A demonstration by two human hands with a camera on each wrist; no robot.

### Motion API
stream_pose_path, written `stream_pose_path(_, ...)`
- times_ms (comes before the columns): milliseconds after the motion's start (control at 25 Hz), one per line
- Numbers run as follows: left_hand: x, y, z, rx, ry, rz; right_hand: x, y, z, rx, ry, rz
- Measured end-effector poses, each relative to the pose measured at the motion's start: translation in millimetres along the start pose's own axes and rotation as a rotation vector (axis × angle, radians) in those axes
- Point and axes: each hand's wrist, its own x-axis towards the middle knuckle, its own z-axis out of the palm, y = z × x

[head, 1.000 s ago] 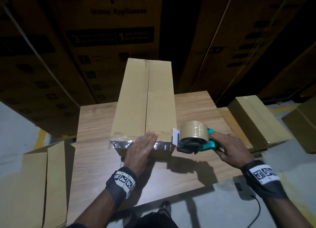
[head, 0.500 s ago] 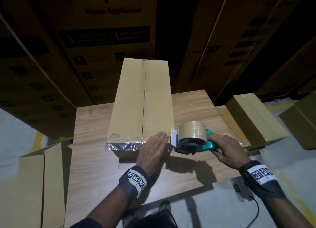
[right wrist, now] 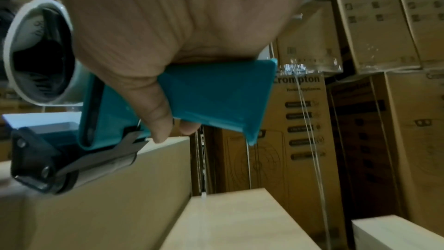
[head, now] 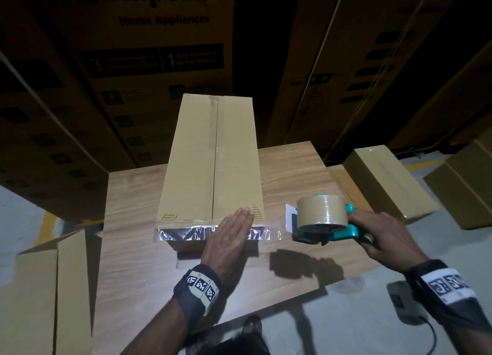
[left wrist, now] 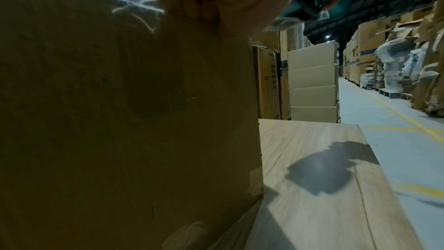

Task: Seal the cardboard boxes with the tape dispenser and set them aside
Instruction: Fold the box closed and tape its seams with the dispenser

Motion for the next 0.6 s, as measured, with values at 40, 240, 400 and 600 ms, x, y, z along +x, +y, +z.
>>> stream_pose_path(40,-1,0,0,0.006,0.003,0.002,0,0,13,0.007,-0.016,0.006)
stream_pose_path(240,0,-1,-2,0.045,0.017,-0.016,5,1,86,0.15,-0.068,0.107)
stream_pose_path(400,-1,-2,1,0.066,0.022,-0.015,-1,-6,126,0.268,-0.059,0.194)
stream_pose_path(600,-3,-1,5,0.006,0.0,-0.057,-7,-28,160,0.326,-0.078,0.165)
